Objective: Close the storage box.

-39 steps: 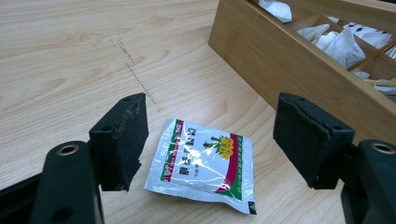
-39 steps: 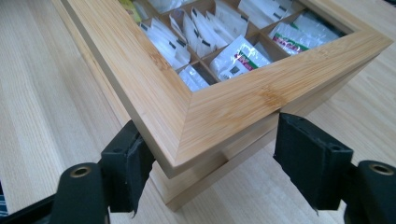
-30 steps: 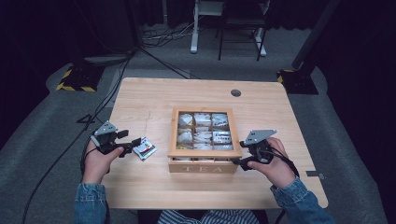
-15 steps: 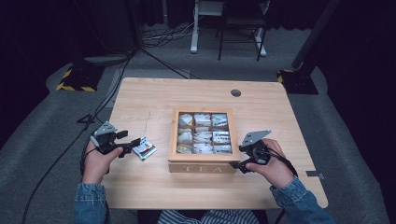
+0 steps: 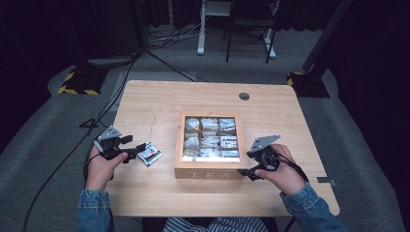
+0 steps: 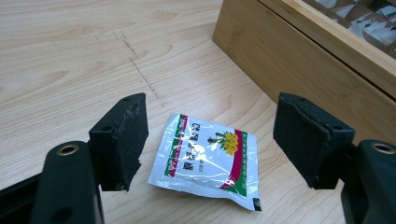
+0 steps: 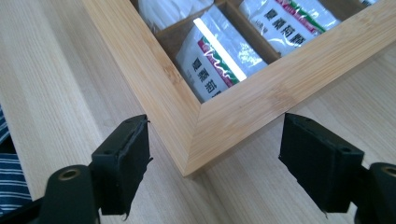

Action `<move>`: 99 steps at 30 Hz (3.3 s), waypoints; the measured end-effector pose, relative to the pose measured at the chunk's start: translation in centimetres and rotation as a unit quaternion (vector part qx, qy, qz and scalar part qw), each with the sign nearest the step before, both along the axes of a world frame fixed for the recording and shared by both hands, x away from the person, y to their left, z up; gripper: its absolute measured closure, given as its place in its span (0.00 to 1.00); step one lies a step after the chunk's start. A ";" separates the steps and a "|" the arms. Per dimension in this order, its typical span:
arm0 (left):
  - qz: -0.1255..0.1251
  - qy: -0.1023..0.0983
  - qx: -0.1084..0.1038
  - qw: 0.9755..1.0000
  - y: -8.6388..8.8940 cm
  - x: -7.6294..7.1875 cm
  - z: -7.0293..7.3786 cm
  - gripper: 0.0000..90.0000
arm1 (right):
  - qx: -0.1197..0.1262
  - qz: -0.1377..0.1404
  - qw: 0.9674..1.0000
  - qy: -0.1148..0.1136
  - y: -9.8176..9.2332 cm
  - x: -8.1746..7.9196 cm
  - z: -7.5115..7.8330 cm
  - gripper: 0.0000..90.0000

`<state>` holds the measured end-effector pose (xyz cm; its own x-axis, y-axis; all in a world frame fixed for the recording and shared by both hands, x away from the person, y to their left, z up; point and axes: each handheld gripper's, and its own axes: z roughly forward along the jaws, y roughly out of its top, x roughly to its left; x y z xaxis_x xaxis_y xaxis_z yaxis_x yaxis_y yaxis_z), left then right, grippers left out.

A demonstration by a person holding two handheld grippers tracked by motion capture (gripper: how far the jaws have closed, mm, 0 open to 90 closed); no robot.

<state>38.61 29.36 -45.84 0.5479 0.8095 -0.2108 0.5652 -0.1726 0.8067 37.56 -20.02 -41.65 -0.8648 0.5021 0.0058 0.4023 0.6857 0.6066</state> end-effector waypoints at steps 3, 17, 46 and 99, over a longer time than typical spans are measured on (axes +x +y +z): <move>0.001 0.003 0.003 1.000 0.1 -0.2 -0.1 0.30 | 0.014 -0.002 1.000 -0.014 -0.2 0.1 0.5 0.28; 0.022 0.007 0.013 1.000 1.3 -1.3 -0.4 0.30 | 0.087 -0.050 0.993 -0.060 -2.0 1.4 2.2 0.28; 0.053 0.014 0.015 0.998 2.9 -2.3 -1.0 0.28 | 0.112 -0.199 0.970 -0.086 -11.7 6.9 -0.8 0.32; 0.053 0.059 0.030 0.996 1.4 0.3 -3.0 0.22 | 0.056 -0.271 0.959 -0.066 -15.5 8.2 -8.7 0.17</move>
